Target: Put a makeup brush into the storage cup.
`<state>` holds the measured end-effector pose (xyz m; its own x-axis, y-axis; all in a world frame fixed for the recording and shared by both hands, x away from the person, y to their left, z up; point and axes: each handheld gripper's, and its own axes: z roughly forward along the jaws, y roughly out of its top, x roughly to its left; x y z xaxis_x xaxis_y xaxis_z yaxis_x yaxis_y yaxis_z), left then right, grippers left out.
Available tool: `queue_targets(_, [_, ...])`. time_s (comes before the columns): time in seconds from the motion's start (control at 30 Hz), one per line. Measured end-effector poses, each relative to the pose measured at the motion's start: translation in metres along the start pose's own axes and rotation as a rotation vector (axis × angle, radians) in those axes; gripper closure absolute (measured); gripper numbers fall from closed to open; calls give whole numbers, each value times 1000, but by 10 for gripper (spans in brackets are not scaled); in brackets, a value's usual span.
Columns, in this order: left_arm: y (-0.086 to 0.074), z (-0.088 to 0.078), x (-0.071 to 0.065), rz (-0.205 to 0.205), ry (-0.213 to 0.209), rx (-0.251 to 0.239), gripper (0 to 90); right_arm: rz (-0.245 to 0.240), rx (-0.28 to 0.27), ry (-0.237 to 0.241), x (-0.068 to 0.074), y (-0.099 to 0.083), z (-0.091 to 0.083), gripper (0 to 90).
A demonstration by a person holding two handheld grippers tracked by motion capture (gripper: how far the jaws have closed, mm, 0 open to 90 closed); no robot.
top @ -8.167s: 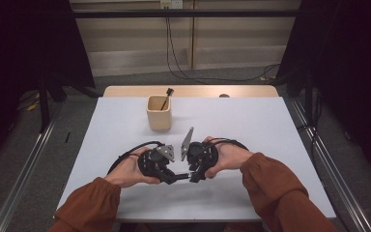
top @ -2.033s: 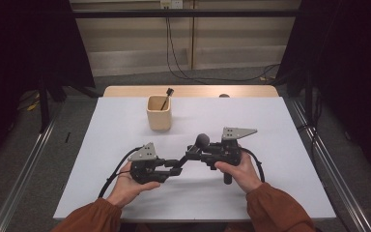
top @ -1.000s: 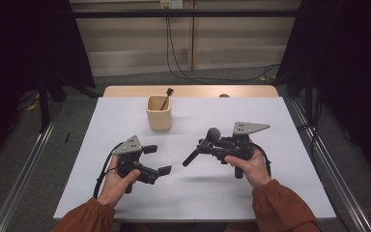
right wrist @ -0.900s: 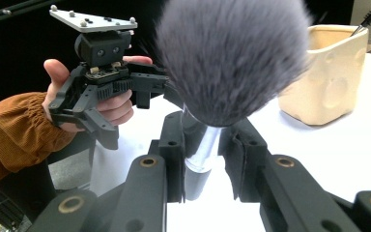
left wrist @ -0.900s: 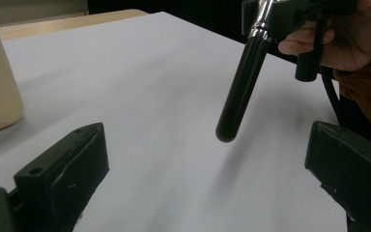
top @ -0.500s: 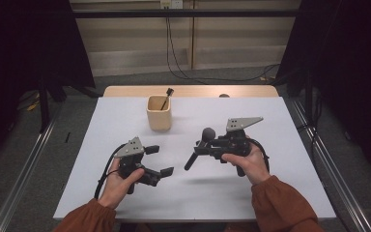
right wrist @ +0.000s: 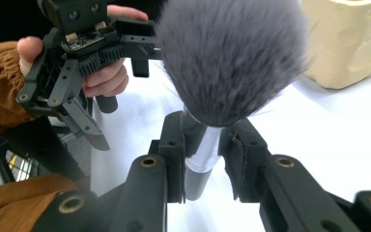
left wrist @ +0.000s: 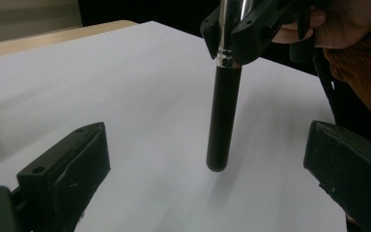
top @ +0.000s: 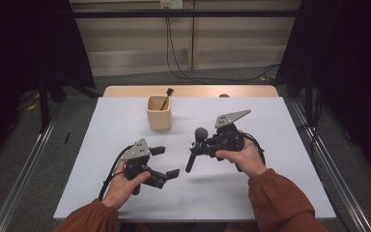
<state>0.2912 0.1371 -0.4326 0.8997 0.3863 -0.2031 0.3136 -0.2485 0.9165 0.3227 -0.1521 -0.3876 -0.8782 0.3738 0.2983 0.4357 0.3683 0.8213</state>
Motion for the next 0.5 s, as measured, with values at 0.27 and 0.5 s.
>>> queue_targets(0.27, [2, 5, 1, -4, 14, 20, 24, -6, 78, -8, 2, 7, 1, 711])
queue_targets(0.5, [5, 16, 2, -27, 0, 32, 28, -18, 122, -9, 2, 12, 2, 711])
